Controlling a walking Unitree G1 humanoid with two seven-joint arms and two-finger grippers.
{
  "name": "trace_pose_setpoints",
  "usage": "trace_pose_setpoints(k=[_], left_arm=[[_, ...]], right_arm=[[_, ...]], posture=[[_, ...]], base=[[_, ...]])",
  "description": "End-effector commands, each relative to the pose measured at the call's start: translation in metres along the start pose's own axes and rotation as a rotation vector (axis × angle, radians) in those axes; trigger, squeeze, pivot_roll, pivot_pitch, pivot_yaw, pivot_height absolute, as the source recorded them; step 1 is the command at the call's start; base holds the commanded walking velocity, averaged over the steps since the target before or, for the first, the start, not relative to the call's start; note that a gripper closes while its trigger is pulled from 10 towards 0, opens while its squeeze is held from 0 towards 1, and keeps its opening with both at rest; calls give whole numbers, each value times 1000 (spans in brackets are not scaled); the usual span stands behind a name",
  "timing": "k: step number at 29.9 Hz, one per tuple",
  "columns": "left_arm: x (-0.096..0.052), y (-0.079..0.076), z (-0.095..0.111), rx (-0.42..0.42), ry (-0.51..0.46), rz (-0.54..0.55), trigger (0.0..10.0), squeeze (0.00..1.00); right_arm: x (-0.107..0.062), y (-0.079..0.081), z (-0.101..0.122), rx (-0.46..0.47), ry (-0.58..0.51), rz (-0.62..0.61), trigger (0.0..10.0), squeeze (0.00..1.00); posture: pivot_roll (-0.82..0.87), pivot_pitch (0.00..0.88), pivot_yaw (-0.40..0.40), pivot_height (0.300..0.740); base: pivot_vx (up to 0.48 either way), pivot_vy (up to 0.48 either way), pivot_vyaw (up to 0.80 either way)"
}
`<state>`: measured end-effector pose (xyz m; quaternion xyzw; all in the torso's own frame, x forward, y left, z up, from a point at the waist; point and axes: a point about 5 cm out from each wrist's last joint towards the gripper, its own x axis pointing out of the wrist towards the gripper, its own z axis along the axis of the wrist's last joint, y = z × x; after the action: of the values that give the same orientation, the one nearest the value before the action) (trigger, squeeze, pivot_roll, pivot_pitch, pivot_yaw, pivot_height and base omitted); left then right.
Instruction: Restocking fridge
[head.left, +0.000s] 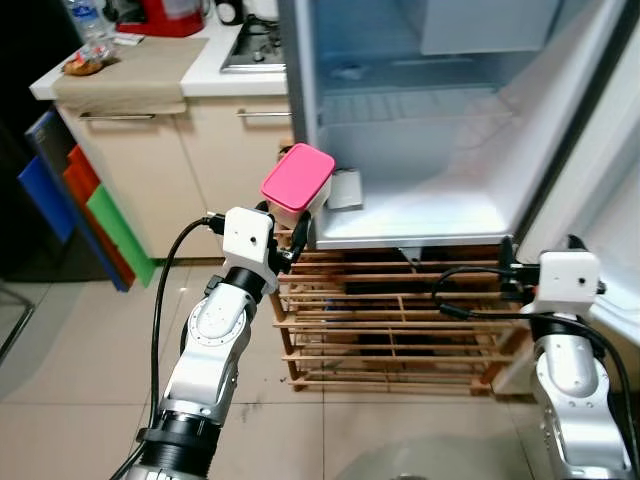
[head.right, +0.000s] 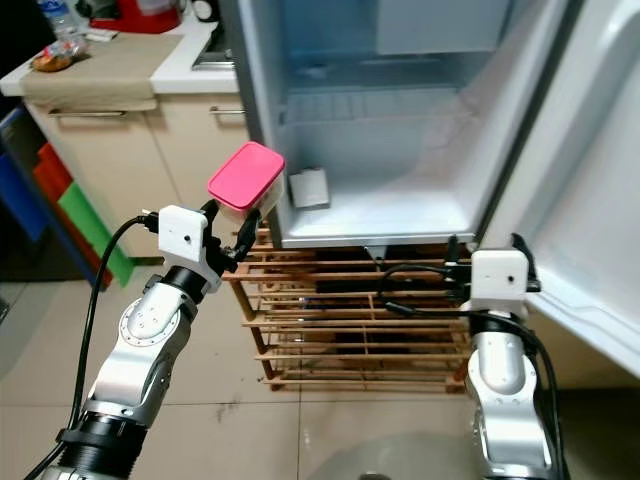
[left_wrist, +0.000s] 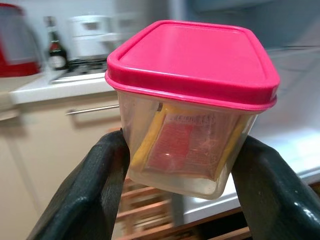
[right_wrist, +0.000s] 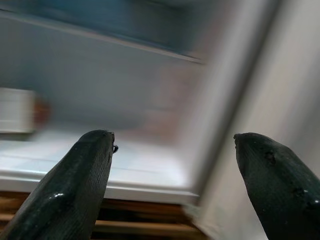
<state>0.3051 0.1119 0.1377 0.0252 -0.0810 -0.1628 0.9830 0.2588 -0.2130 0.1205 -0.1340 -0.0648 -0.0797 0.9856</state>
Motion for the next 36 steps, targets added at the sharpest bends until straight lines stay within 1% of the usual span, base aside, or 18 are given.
trace_pose_setpoints(k=[1, 9, 16, 27, 33, 36], left_arm=[[2, 2, 0, 0, 0, 4, 10000, 0], [6, 1, 0, -4, 6, 7, 10000, 0], [7, 2, -1, -10, 2, 14, 10000, 0], [10, 1, -1, 2, 1, -22, 10000, 0], [12, 0, -1, 9, 2, -35, 10000, 0], [13, -1, -2, 11, 8, -41, 10000, 0]], right_arm=[[1, 1, 5, 9, -23, 13, 10000, 0], [2, 1, 5, 7, -9, 24, 10000, 0], [2, 7, 5, 8, -15, 52, 10000, 0], [2, 12, 3, 9, -6, 73, 10000, 0], [1, 12, 1, 9, 0, 79, 10000, 0], [1, 12, 3, 9, -13, 80, 10000, 0]], posture=[[-177, 0, 71, 740], [-179, 0, 70, 740], [-177, 0, 70, 740], [-173, 0, 71, 740], [-175, 0, 69, 740], [-174, 0, 68, 740]], base=[[0, -469, 738], [0, -464, 730], [0, -459, 0], [0, 0, 0], [0, 0, -642], [0, 0, -308]])
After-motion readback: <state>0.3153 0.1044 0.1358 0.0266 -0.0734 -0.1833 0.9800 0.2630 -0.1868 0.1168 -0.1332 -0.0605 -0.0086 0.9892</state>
